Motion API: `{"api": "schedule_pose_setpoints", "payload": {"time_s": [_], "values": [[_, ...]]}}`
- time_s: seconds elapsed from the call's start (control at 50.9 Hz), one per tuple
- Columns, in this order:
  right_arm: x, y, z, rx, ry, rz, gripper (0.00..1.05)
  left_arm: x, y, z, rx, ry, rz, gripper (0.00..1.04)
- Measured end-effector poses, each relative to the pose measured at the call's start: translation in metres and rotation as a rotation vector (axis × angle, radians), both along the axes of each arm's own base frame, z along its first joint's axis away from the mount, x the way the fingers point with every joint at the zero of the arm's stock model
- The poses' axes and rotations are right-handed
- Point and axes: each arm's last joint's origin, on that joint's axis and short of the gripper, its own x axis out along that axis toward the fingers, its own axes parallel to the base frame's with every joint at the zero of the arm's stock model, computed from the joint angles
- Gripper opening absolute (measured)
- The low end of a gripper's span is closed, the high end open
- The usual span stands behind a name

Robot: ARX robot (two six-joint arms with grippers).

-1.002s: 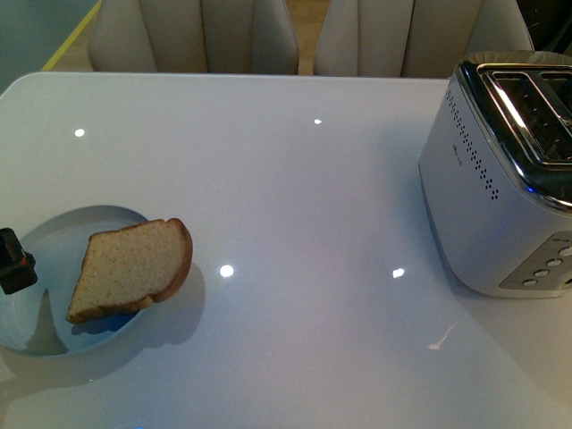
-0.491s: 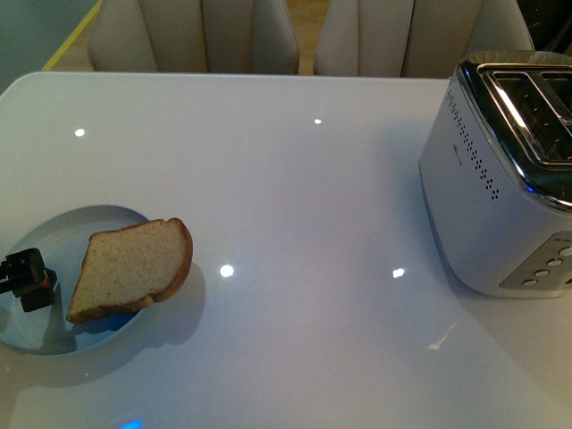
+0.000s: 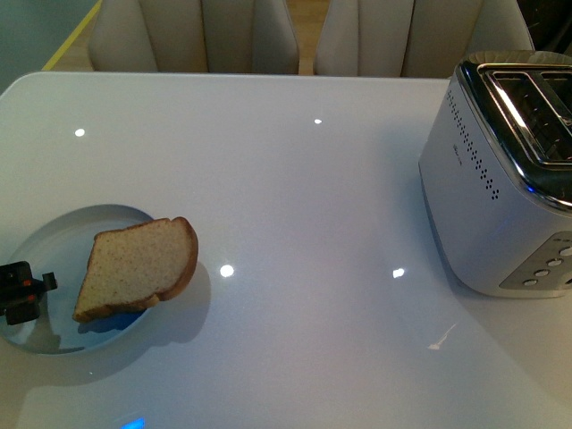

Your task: Left arm holds plate, right arm toasts bread

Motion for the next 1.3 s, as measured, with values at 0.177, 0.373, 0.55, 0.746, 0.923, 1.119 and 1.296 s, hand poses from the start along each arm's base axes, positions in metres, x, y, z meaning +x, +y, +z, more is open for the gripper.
{"api": "schedule_pose_setpoints", "payload": {"time_s": [0.177,0.373,0.55,0.746,0.923,1.119,1.296], "values": [[0.0,0.0,0.0,0.0,0.0,0.0,0.96,-0.004,-0.002,0.001,-0.035,0.004,0.003,0.1],[0.0,0.0,0.0,0.0,0.0,0.0,0.96,-0.006,-0.002,0.005,-0.081,-0.001,0.028,0.03],[0.0,0.0,0.0,0.0,0.0,0.0,0.96,-0.011,-0.004,0.011,-0.136,-0.006,0.064,0.03],[0.0,0.0,0.0,0.0,0.0,0.0,0.96,-0.011,-0.005,0.02,-0.17,-0.03,0.087,0.03],[0.0,0.0,0.0,0.0,0.0,0.0,0.96,-0.014,-0.007,0.027,-0.201,-0.044,0.11,0.03],[0.0,0.0,0.0,0.0,0.0,0.0,0.96,-0.019,-0.013,0.037,-0.234,-0.065,0.131,0.03],[0.0,0.0,0.0,0.0,0.0,0.0,0.96,-0.026,-0.02,0.049,-0.267,-0.084,0.154,0.03]]}}
